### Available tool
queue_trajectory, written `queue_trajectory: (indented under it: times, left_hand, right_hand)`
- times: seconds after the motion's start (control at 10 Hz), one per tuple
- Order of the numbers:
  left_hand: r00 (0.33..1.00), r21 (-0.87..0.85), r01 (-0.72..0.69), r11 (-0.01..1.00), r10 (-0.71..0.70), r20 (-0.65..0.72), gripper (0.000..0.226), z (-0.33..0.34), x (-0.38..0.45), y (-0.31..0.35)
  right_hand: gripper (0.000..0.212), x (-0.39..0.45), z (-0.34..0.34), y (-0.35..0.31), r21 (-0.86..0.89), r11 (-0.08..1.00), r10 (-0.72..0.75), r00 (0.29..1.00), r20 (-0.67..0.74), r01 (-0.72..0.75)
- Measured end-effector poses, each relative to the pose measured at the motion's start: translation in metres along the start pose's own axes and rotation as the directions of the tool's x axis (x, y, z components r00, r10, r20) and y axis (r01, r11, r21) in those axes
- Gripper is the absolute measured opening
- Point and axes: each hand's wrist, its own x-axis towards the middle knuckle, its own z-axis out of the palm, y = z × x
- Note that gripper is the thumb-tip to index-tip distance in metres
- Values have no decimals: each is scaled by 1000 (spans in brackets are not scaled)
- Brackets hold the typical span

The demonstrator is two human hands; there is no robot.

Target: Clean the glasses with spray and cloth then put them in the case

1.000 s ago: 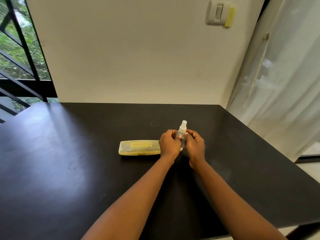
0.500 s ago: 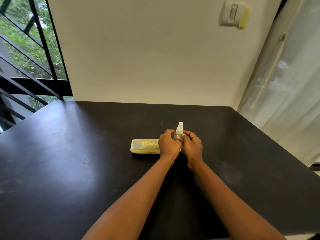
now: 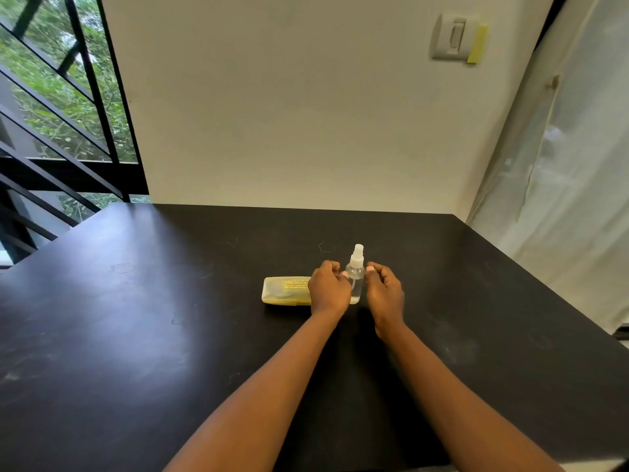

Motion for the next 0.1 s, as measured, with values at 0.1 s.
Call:
queue_trajectory:
  times: [0.1]
  left_hand:
    - [999, -22, -25, 999, 24, -37, 20, -8, -1, -1]
  right_hand:
    - [19, 0, -3, 1, -64, 997, -44, 992, -120, 37]
